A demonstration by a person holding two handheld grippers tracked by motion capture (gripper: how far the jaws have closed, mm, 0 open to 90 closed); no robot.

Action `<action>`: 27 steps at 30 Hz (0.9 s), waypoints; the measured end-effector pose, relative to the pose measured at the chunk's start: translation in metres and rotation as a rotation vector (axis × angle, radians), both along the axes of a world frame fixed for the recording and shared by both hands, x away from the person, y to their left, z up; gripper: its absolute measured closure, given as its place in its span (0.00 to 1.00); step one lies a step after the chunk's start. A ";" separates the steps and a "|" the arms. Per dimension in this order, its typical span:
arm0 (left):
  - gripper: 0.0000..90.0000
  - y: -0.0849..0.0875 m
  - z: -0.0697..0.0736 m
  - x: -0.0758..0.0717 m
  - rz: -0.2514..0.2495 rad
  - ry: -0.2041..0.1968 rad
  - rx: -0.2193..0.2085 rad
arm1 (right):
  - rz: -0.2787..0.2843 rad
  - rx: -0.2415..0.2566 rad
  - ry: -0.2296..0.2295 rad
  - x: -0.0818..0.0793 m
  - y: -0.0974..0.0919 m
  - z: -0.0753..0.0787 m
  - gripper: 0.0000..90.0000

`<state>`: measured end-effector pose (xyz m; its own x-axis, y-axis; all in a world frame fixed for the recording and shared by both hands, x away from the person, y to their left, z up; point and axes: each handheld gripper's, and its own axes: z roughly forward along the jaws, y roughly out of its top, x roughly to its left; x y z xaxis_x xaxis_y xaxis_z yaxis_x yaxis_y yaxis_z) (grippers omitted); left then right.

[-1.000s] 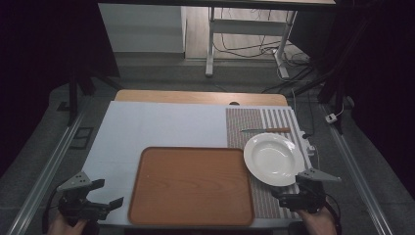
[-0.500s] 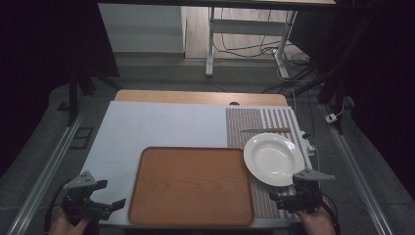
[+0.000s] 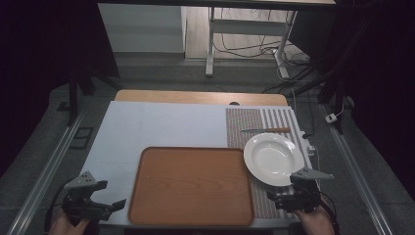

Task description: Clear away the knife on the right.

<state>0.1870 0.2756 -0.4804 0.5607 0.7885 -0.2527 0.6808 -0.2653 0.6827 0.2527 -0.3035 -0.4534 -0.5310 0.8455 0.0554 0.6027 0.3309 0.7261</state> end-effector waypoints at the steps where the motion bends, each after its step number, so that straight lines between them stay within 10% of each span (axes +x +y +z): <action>1: 0.00 0.000 0.000 0.000 0.000 0.000 0.000 | 0.001 -0.002 -0.010 0.000 0.001 0.001 0.00; 27: 0.01 -0.001 0.000 0.000 -0.003 0.001 0.009 | 0.056 0.034 -0.057 0.015 0.010 0.004 0.00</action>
<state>0.1866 0.2748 -0.4806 0.5631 0.7889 -0.2460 0.6803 -0.2736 0.6800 0.2674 -0.2939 -0.4496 -0.5807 0.8125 0.0517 0.5411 0.3377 0.7702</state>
